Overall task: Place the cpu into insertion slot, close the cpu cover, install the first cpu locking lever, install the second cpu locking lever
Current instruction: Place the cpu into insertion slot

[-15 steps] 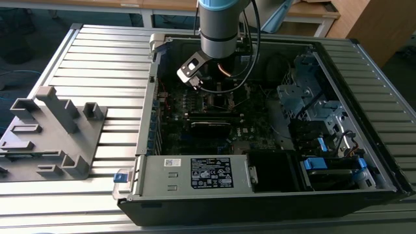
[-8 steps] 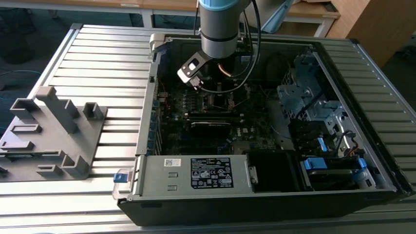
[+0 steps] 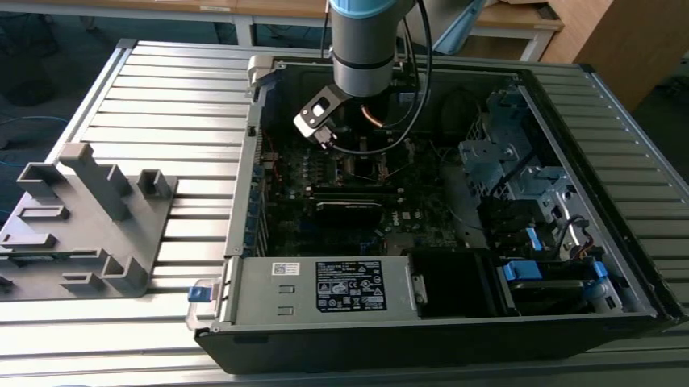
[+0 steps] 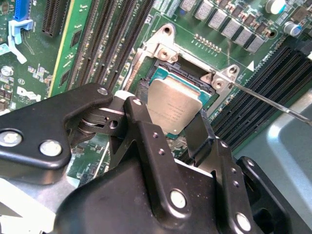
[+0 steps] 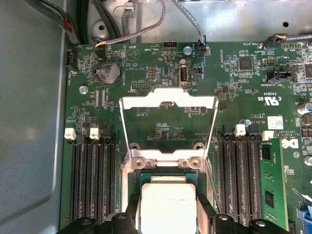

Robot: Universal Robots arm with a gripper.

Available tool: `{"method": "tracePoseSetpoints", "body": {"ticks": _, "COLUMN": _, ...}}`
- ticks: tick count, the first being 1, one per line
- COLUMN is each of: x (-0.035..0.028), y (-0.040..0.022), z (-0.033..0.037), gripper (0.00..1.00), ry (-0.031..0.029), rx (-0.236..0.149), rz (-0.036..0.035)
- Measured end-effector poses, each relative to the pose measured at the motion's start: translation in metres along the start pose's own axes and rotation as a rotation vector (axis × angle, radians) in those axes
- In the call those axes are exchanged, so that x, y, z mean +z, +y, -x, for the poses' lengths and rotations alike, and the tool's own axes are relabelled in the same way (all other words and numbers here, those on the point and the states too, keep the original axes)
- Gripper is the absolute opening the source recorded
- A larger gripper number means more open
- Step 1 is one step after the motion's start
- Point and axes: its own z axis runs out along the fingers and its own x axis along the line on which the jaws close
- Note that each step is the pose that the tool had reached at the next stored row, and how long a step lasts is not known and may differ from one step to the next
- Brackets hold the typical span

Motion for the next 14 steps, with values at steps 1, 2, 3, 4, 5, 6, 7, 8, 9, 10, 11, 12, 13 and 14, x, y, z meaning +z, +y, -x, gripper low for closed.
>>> {"method": "tracePoseSetpoints", "body": {"ticks": 1, "x": 0.0000, "y": 0.0000, "z": 0.0000, "gripper": 0.54, "ry": -0.0001, "rx": 0.000, "rz": 0.0000}}
{"method": "tracePoseSetpoints", "body": {"ticks": 2, "x": 0.0001, "y": 0.0000, "z": 0.0000, "gripper": 0.54, "ry": 0.0000, "rx": 0.000, "rz": 0.0000}}
{"method": "tracePoseSetpoints", "body": {"ticks": 3, "x": 0.0002, "y": 0.0000, "z": 0.0000, "gripper": 0.54, "ry": -0.0001, "rx": 0.000, "rz": 0.0000}}
{"method": "tracePoseSetpoints", "body": {"ticks": 4, "x": 0.0003, "y": 0.0000, "z": 0.0000, "gripper": 0.54, "ry": 0.0001, "rx": 0.000, "rz": 0.0001}}
{"method": "tracePoseSetpoints", "body": {"ticks": 5, "x": 0.0004, "y": 0.0000, "z": 0.0000, "gripper": 0.54, "ry": 0.0000, "rx": 0.000, "rz": 0.0000}}
{"method": "tracePoseSetpoints", "body": {"ticks": 6, "x": 0.0006, "y": 0.0000, "z": 0.0000, "gripper": 0.54, "ry": 0.0001, "rx": 0.000, "rz": 0.0001}}
{"method": "tracePoseSetpoints", "body": {"ticks": 7, "x": 0.0010, "y": 0.0000, "z": 0.0000, "gripper": 0.54, "ry": 0.0001, "rx": 0.000, "rz": 0.0001}}
{"method": "tracePoseSetpoints", "body": {"ticks": 8, "x": 0.0014, "y": 0.0000, "z": 0.0000, "gripper": 0.54, "ry": 0.0001, "rx": 0.000, "rz": 0.0001}}
{"method": "tracePoseSetpoints", "body": {"ticks": 9, "x": 0.0016, "y": -0.0001, "z": 0.0000, "gripper": 0.54, "ry": 0.0001, "rx": 0.000, "rz": 0.0001}}
{"method": "tracePoseSetpoints", "body": {"ticks": 10, "x": 0.0017, "y": -0.0001, "z": 0.0001, "gripper": 0.54, "ry": -0.0001, "rx": 0.000, "rz": 0.0000}}
{"method": "tracePoseSetpoints", "body": {"ticks": 11, "x": 0.0017, "y": -0.0001, "z": 0.0001, "gripper": 0.54, "ry": -0.0001, "rx": 0.000, "rz": 0.0000}}
{"method": "tracePoseSetpoints", "body": {"ticks": 12, "x": 0.0017, "y": -0.0001, "z": 0.0001, "gripper": 0.54, "ry": -0.0002, "rx": 0.000, "rz": -0.0001}}
{"method": "tracePoseSetpoints", "body": {"ticks": 13, "x": 0.0017, "y": -0.0001, "z": 0.0000, "gripper": 0.54, "ry": -0.0001, "rx": 0.000, "rz": -0.0001}}
{"method": "tracePoseSetpoints", "body": {"ticks": 14, "x": 0.0018, "y": -0.0001, "z": 0.0000, "gripper": 0.54, "ry": 0.0000, "rx": 0.000, "rz": 0.0000}}
